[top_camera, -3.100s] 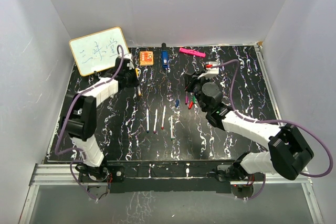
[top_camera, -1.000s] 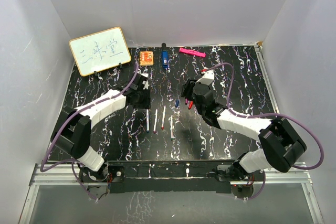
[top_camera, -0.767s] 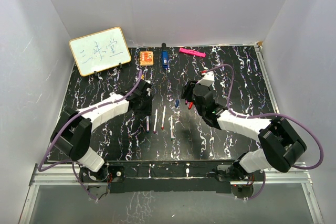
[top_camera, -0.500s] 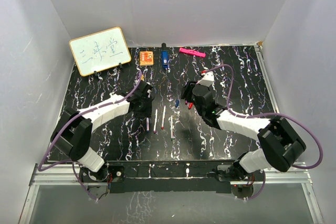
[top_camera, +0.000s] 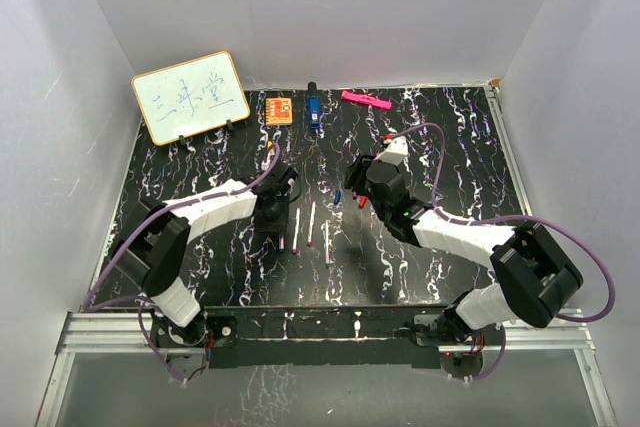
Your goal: Insert the pens into the pen caps
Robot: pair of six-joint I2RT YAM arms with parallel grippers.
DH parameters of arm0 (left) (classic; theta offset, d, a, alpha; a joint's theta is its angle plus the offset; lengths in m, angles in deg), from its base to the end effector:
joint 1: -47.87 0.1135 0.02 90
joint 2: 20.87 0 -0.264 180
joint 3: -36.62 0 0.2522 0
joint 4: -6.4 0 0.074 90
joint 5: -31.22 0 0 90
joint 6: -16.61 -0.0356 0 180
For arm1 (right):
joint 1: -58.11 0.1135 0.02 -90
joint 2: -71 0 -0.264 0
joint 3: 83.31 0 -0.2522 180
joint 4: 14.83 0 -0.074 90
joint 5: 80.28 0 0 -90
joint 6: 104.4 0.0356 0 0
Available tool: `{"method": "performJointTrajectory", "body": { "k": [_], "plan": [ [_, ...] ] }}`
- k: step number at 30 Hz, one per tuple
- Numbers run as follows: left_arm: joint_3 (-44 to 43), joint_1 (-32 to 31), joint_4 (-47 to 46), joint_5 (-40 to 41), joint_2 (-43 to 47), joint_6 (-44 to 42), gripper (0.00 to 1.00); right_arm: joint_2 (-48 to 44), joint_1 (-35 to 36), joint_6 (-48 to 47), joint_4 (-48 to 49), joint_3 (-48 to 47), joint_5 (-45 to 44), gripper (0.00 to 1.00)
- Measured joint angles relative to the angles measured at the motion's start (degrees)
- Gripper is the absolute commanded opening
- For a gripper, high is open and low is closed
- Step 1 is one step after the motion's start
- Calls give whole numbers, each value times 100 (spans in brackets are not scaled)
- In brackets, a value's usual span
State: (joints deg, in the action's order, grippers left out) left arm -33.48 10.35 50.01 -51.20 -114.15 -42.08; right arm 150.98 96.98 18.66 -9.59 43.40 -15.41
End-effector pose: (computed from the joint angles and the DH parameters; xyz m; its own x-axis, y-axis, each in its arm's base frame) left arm 0.2487 -0.1851 0.1774 -0.9151 0.0532 -0.3997 0.1018 0.9896 -0.1012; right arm 0.2417 0.1754 0.2213 -0.3807 0.3275 -0.8648 -0.0629 0.9238 0.3776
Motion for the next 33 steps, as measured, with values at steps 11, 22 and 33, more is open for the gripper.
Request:
{"method": "performJointTrajectory", "body": {
  "k": [11, 22, 33],
  "plan": [
    [-20, -22, 13, 57, -221, -22, 34, 0, -22, 2, 0, 4, 2, 44],
    [-149, -22, 68, 140, -409, -114, 34, 0, -37, 2, 0, 7, 46, 44],
    [-481, -13, 76, 120, -697, -356, 32, 0, -37, 2, -9, 164, 68, 44]
  ]
}}
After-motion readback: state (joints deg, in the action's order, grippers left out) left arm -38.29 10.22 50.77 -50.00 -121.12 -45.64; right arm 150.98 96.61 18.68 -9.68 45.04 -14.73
